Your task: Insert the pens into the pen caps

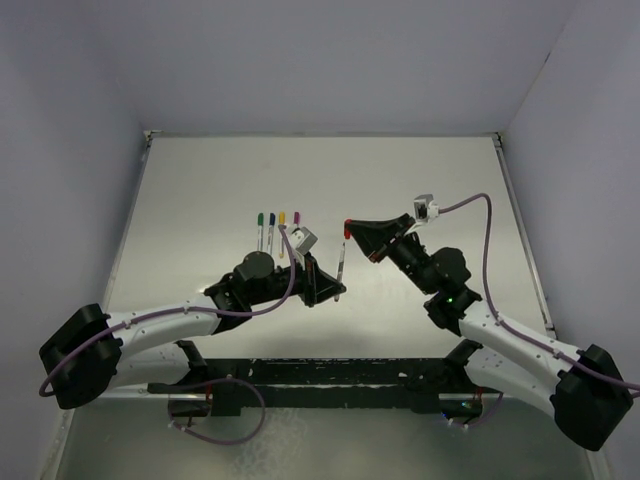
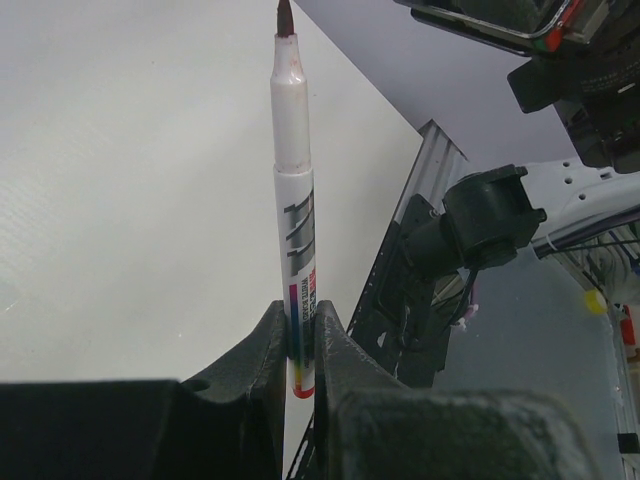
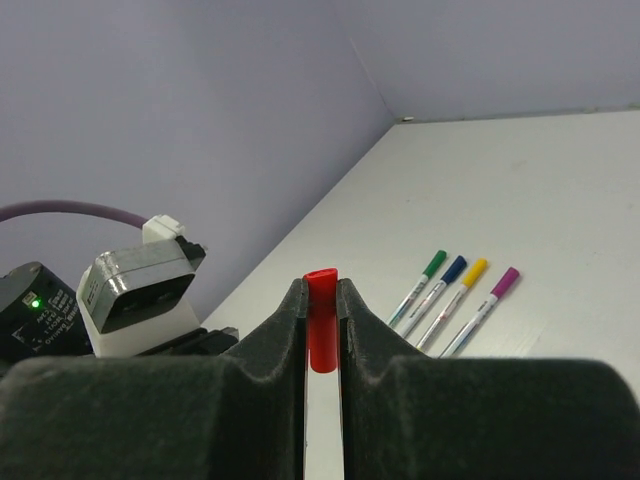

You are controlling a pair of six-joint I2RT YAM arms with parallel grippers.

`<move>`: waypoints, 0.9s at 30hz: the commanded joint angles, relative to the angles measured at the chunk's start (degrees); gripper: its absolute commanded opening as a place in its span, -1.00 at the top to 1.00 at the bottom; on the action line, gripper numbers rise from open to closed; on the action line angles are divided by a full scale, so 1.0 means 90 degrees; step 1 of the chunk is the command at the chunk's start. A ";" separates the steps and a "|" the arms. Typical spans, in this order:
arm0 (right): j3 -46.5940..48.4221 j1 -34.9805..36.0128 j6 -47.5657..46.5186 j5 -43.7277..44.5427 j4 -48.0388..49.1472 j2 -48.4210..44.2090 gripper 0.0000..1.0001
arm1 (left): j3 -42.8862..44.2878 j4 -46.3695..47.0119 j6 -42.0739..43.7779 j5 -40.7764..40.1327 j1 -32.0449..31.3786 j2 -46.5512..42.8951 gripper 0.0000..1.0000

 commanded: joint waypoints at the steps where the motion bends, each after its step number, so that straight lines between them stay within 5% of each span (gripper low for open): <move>1: -0.0001 0.0120 0.0116 -0.0061 0.0675 0.0088 1.00 | 0.0313 0.0290 0.0074 -0.0079 -0.0020 -0.0033 1.00; 27: 0.0016 0.0358 0.0086 0.0071 0.0549 0.0213 1.00 | 0.0310 0.0153 0.0214 -0.0286 -0.0027 -0.0250 1.00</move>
